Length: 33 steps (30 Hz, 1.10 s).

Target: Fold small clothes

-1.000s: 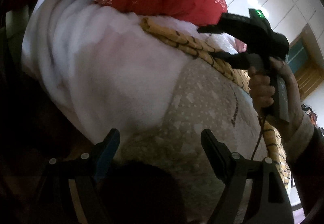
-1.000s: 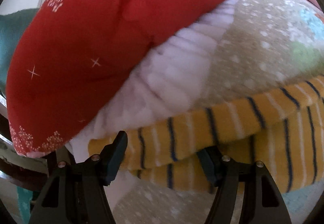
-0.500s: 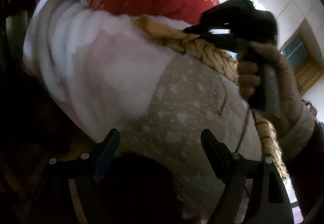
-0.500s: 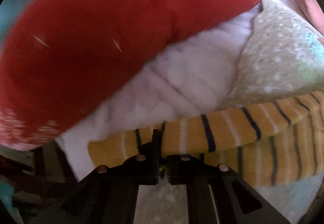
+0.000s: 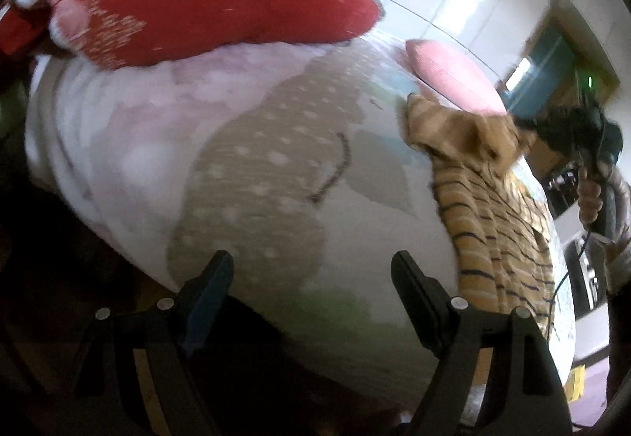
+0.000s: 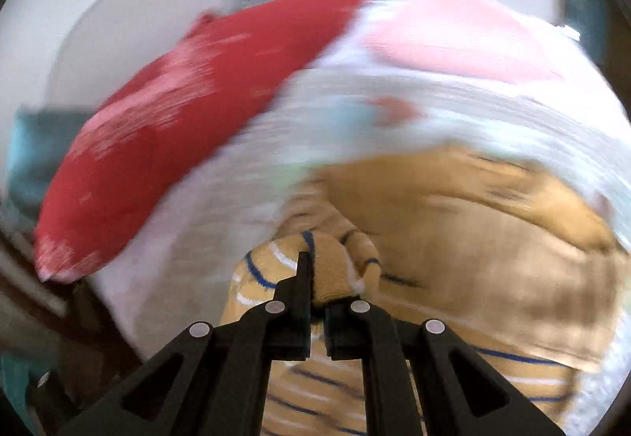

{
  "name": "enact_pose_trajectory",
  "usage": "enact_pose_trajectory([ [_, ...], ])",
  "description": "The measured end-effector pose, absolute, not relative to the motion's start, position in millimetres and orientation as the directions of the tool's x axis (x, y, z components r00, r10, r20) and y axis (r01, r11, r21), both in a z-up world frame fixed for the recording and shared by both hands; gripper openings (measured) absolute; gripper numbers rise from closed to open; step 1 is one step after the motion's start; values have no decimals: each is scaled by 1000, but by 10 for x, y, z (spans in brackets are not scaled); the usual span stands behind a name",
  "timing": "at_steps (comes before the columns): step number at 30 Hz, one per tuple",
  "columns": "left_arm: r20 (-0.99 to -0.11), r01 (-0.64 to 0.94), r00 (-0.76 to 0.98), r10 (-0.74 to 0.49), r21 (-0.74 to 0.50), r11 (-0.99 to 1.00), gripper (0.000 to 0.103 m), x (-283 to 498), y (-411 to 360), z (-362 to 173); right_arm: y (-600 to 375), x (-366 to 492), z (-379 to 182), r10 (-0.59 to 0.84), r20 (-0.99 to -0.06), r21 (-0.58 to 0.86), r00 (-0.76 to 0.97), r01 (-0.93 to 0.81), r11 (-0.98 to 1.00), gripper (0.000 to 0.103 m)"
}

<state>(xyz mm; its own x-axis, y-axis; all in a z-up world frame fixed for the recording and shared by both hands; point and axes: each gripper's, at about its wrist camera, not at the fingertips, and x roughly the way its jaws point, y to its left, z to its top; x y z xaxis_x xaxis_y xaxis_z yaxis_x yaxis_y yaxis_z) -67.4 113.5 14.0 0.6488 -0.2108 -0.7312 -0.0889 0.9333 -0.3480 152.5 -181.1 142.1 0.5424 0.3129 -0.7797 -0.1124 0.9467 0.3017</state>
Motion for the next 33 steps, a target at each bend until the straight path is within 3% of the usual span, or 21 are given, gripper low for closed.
enact_pose_trajectory([
  [3, -737, -54, 636, -229, -338, 940, 81, -616, 904, 181, -2622, 1505, 1236, 61, -846, 122, 530, 81, 989, 9],
  [5, -738, -30, 628, -246, -338, 941, 81, -612, 772, 218, -3061, 1404, 1093, -138, -861, -31, 490, 220, 975, 23],
  [6, -738, -19, 627, -250, -335, 942, 81, -622, 713, 237, -3213, 1316, 1074, -130, -857, -5, 499, 245, 970, 25],
  [8, -746, -2, 620, -244, -313, 950, 81, -619, 606, 259, -3528, 1080, 1060, -16, -837, 149, 547, 257, 955, 40],
  [10, -754, 8, 611, -243, -301, 954, 81, -603, 534, 259, -3666, 900, 1021, 39, -816, 228, 577, 259, 939, 41],
  [18, -763, 70, 596, -251, -262, 963, 81, -624, 190, 338, -3482, 753, 704, 145, -783, 302, 606, 166, 939, 44],
  [22, -772, 86, 590, -236, -230, 969, 81, -641, 91, 353, -3109, 783, 668, 137, -757, 236, 640, 72, 969, 71],
  [23, -775, 86, 587, -235, -229, 970, 81, -642, 78, 350, -2985, 813, 641, 98, -763, 174, 639, 56, 983, 73],
  [24, -777, 84, 583, -236, -231, 969, 81, -634, 70, 343, -2857, 864, 583, 48, -778, 98, 627, 45, 994, 73],
  [25, -780, 83, 580, -236, -232, 969, 81, -625, 64, 338, -2791, 899, 521, 26, -793, 60, 608, 35, 998, 56],
  [26, -780, 83, 579, -237, -232, 969, 81, -621, 61, 336, -2740, 949, 444, 27, -815, 43, 579, 15, 999, 14],
  [30, -783, 81, 580, -223, -217, 973, 81, -597, 68, 328, -3065, 957, 511, 74, -800, 140, 595, 66, 988, 10],
  [33, -788, 69, 573, -224, -226, 972, 81, -554, 90, 293, -3583, 947, 540, -29, -804, 128, 594, 220, 967, 11],
])
